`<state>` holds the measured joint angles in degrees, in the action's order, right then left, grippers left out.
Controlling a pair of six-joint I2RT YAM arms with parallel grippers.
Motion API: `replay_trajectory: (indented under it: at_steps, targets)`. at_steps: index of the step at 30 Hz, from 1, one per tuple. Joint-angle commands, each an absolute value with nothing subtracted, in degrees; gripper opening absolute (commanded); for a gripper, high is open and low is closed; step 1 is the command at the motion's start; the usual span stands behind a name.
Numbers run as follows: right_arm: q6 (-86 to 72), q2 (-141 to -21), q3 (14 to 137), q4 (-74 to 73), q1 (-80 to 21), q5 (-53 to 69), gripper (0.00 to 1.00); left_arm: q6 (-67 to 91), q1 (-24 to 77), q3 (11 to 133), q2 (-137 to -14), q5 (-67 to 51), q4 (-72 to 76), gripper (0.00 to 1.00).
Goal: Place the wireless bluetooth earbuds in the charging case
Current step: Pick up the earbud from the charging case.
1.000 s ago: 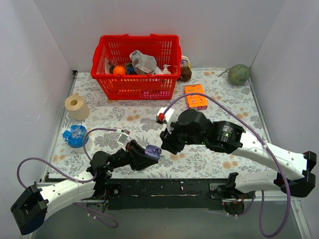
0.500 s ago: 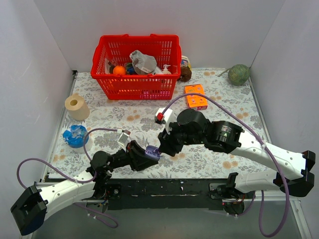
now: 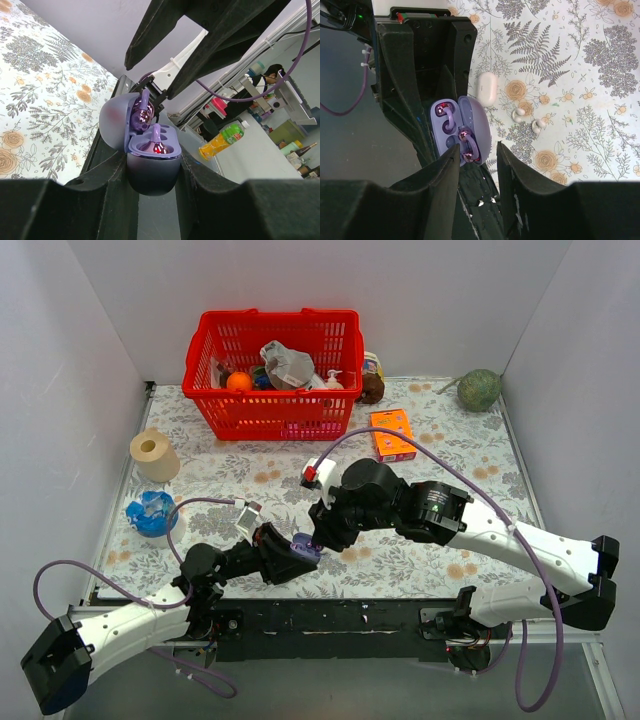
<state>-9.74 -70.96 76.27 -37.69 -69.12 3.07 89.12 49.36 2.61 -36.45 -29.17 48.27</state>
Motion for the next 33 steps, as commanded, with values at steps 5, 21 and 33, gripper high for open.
replay_trajectory:
  at_steps: [5,21,33]
  targets:
    - [-10.3,-71.6,76.8,-35.8,-69.3,2.8,0.42,88.4,49.6,3.9,-34.9,-29.4,47.5,0.00]
    - [-10.5,-71.1,75.7,-36.6,-69.3,5.7,0.39,88.4,49.6,4.0,-34.5,-29.2,46.6,0.00]
    - [-10.5,-71.7,75.4,-37.3,-69.3,6.4,0.33,88.5,49.6,4.1,-34.2,-28.8,46.7,0.00]
